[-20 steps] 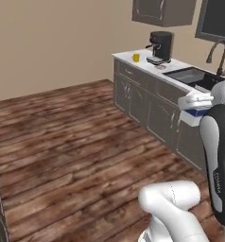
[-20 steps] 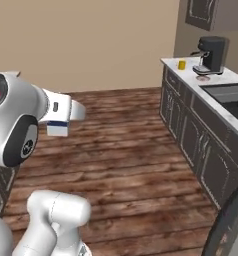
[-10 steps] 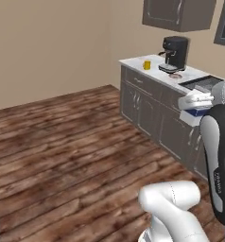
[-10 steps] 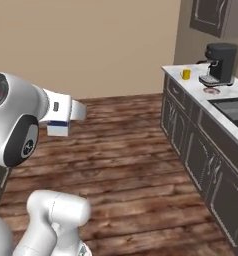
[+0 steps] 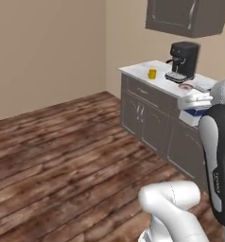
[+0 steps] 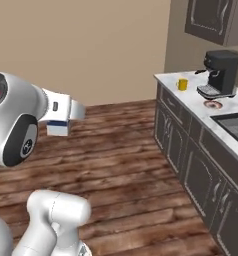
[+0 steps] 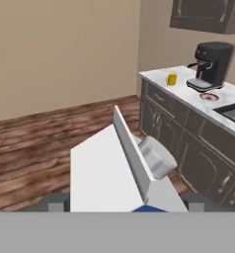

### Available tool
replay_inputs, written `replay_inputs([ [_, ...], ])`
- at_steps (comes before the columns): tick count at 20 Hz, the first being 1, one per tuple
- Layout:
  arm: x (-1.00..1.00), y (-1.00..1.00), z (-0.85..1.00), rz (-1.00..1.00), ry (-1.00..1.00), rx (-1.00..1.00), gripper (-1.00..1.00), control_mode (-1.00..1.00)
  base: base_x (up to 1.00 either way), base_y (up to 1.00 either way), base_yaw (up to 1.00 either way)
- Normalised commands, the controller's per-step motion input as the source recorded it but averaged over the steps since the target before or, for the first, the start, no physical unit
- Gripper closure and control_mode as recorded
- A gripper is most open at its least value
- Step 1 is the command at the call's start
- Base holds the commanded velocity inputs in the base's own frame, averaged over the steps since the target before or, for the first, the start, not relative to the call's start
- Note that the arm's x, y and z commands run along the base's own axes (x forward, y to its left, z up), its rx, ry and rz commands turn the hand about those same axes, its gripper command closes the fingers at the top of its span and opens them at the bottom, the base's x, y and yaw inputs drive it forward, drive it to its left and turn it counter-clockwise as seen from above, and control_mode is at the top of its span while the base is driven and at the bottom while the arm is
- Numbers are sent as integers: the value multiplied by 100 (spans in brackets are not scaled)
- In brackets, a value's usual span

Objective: Take a sugar cube from the saucer and place it inside the coffee. Then, grab milk from the fridge and place it next to the coffee on the counter to sweeten the coffee.

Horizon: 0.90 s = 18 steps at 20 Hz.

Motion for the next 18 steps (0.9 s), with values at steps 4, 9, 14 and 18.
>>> replay_inputs([
  [4,0,0,0,0,0,0,100,100,100,-25,-26],
  [9,0,0,0,0,0,0,100,100,100,-23,-30],
  [14,0,0,0,0,0,0,100,100,100,-10,-29],
  [18,0,0,0,0,0,0,100,100,100,3,-32],
])
